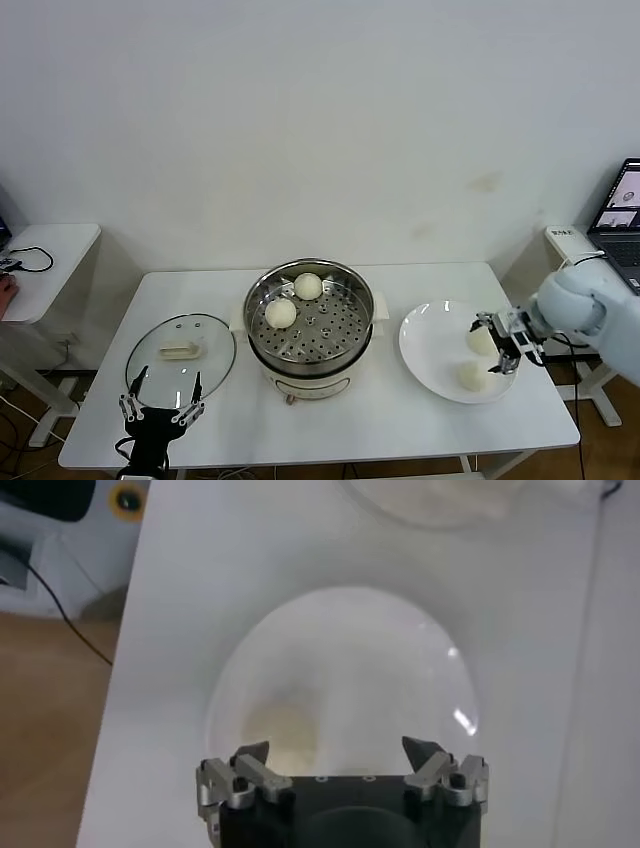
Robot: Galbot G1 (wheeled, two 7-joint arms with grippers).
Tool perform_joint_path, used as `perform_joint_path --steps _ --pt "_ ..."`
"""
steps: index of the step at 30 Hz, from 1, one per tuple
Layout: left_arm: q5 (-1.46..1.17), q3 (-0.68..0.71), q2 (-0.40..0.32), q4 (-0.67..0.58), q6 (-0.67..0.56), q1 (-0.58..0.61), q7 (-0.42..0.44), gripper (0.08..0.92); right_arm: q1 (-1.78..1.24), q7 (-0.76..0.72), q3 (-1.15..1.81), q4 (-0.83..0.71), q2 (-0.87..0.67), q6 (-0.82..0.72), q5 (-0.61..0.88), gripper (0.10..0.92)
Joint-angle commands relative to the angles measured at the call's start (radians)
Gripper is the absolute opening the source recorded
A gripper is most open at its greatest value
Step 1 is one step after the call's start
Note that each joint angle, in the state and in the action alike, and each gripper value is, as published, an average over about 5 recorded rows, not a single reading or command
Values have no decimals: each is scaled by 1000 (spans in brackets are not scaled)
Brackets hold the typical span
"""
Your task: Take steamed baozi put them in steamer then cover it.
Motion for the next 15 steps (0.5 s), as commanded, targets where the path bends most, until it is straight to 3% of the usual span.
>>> perform_joint_path --steps 1,15 --pt "0 -3 0 7 1 1 0 823 -179 27 103 -39 21 4 -79 823" --pt "0 -8 -6 23 1 -3 -1 823 -205 43 107 -144 94 -4 -114 799"
